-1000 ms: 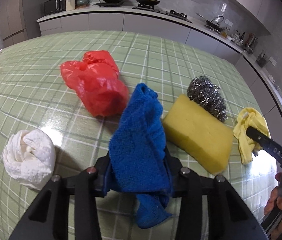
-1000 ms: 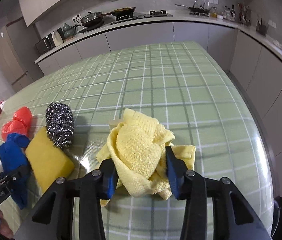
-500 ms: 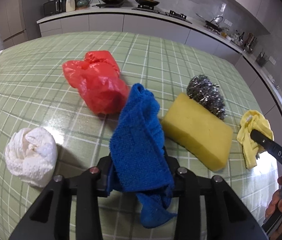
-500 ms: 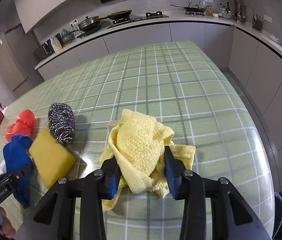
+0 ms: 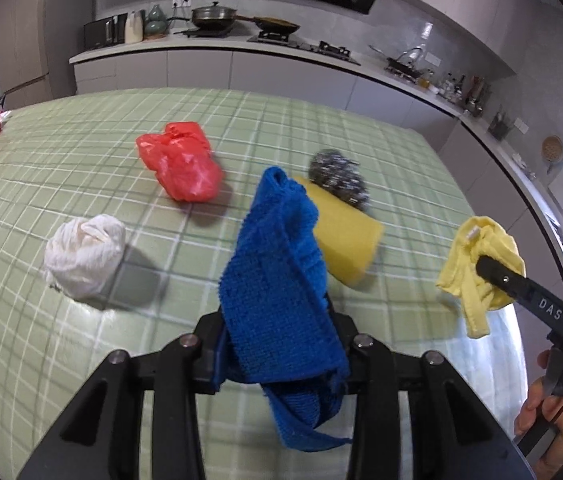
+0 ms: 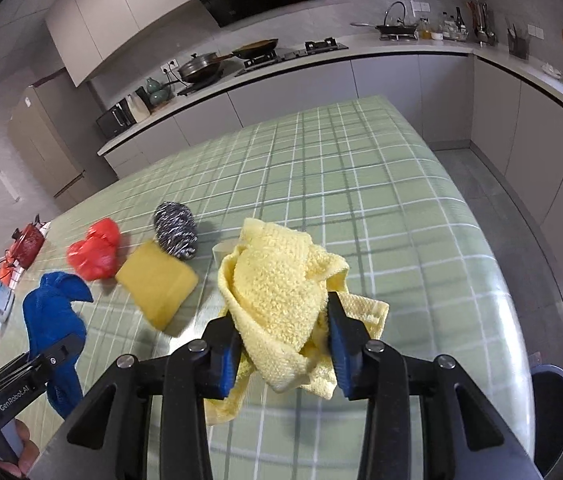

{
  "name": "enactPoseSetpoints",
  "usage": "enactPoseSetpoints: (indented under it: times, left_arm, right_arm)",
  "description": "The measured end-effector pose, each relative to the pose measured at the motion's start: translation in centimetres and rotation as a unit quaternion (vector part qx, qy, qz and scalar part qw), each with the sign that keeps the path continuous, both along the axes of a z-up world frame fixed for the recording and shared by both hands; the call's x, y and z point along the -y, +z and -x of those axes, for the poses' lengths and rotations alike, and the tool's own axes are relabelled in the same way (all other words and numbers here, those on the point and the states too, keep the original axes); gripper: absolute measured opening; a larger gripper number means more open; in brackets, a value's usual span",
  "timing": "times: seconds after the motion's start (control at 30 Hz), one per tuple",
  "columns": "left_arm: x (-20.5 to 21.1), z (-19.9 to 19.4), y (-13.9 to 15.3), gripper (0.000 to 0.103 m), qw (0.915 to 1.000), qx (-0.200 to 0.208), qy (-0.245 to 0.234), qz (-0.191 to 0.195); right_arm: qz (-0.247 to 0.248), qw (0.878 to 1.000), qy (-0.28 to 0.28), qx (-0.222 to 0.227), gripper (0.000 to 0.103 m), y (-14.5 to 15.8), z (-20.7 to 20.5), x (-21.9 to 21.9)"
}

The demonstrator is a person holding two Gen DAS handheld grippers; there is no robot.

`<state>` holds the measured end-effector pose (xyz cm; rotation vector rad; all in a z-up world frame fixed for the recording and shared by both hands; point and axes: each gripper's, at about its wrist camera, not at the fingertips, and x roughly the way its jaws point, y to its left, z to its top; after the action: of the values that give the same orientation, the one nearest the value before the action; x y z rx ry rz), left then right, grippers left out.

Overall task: Collect trash
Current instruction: 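Lift both held cloths up off the tablecloth, then carry both held cloths over the black bin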

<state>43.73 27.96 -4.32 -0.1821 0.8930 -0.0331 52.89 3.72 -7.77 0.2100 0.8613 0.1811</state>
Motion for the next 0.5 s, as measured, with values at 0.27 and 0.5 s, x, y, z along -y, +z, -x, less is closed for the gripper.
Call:
enactPoseSetpoints:
  times: [0.27,0.5]
  left_arm:
    - [3.8,2.8,0.5,0.038,0.9965,0.016,-0.081,0.006]
    - [6.8,6.1,-0.5,0.038,0.9908,0.005,-0.132,0.03]
  right_arm:
    - [-0.011,0.998,-0.062,0.02,0.04,1.9,7.4,3.7]
    - [0.01,0.995,-0.103,0.001,0.04,1.8,14.2,5.8]
